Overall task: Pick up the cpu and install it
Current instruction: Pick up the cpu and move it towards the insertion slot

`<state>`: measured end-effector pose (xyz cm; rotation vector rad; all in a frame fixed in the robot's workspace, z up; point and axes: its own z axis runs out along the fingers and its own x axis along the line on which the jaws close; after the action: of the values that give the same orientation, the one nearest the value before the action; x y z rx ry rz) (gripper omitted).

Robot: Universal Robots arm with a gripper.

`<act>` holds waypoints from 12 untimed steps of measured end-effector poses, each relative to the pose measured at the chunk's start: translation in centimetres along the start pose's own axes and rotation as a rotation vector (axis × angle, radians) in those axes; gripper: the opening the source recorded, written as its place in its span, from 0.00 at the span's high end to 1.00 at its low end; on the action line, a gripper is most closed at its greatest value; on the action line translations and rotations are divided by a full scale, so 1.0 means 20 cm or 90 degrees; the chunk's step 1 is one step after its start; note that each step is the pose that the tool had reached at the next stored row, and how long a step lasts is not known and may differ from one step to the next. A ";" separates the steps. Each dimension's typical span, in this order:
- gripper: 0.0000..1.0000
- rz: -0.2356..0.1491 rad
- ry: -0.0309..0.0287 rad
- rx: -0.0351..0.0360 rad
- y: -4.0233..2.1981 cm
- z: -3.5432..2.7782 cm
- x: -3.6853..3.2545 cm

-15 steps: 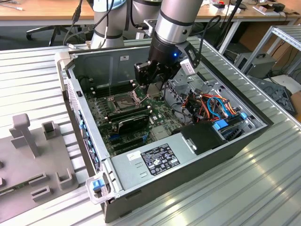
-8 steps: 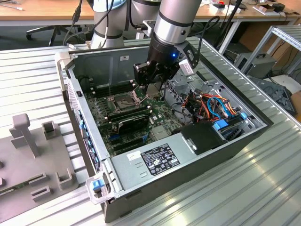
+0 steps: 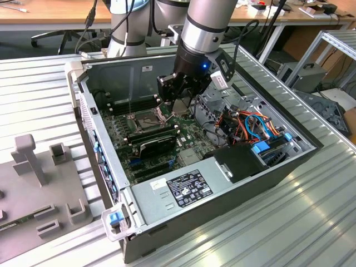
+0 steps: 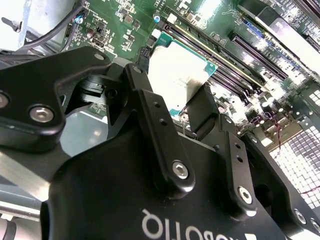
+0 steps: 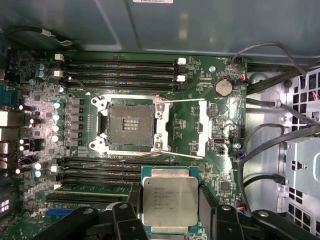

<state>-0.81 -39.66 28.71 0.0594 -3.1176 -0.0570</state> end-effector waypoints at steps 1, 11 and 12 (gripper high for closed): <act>0.45 0.000 0.0000 0.0000 0.000 0.000 0.000; 0.45 0.000 0.0000 -0.0001 0.001 0.002 0.024; 0.45 0.000 0.0000 -0.0001 0.001 0.002 0.026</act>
<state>-1.32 -39.65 28.68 0.0592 -3.1176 -0.0572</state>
